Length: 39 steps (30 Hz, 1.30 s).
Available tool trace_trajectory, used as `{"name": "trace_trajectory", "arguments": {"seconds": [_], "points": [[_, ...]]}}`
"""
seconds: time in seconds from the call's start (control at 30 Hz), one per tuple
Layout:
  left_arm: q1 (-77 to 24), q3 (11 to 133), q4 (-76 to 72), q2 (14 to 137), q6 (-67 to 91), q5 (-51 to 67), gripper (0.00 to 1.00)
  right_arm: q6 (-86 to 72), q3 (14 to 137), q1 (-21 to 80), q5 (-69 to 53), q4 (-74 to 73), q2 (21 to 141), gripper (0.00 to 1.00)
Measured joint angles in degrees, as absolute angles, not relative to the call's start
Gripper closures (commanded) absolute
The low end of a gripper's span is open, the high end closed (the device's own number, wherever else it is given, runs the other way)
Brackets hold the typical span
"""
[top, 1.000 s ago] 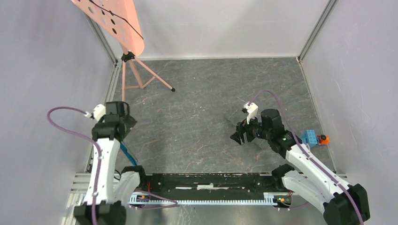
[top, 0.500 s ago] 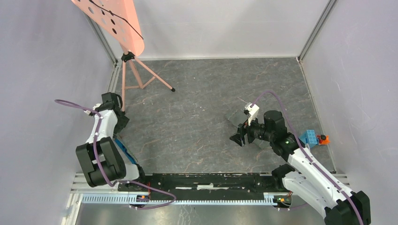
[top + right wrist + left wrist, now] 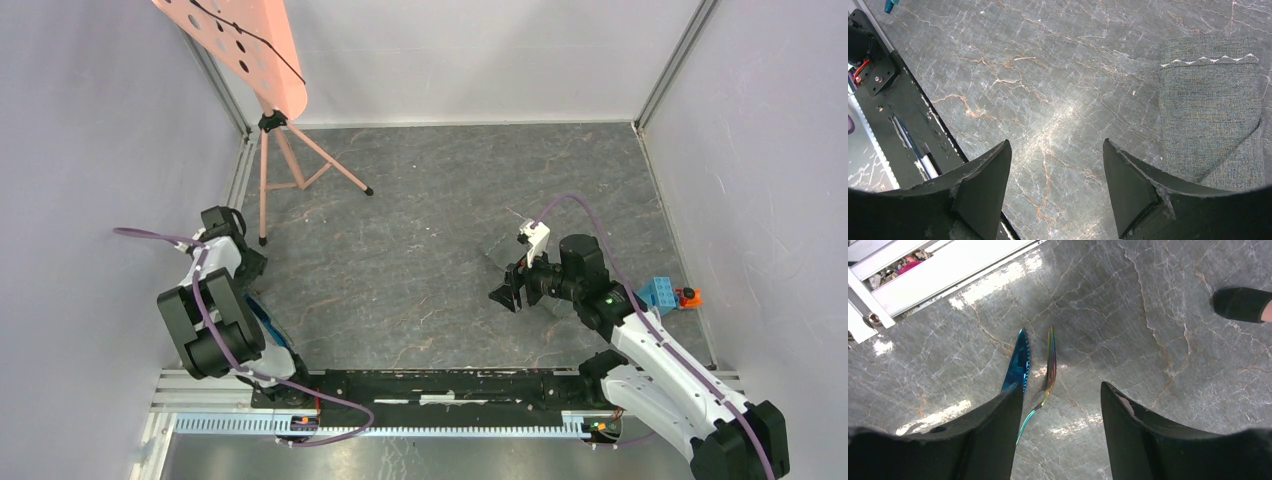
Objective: Fold the napkin into a case and place the utensils inside
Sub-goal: Pick up the fork from the corner of the board.
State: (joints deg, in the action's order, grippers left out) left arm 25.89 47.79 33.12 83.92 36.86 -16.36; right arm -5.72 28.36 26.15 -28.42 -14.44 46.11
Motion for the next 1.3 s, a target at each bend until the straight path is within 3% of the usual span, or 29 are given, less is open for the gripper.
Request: {"name": "trace_trajectory", "arguments": {"seconds": [0.5, 0.67, 0.93, 1.1, 1.3], "points": [[27.0, 46.3, 27.0, 85.8, 34.5, -10.3, 0.55, -5.8, 28.4, 26.2, -28.4, -14.5, 47.0, 0.28], [27.0, 46.0, 26.9, 85.8, 33.5, -10.1, 0.75, -6.0, 28.4, 26.2, -28.3, -14.5, 46.9, 0.28], [26.9, 46.0, 27.1, 85.3, 32.7, -9.0, 0.97, -5.1, 28.4, 26.2, -25.8, -14.9, 46.9, 0.29], [24.7, 46.1, 29.2, 82.7, 33.5, -7.4, 0.98, -4.3, 28.4, 26.6, -22.3, -15.1, 47.0, 0.28], [14.7, 48.3, 39.0, 76.9, 42.1, -6.0, 0.98, -2.6, 28.4, 33.5, -17.2, -13.2, 48.2, 0.18]]}}
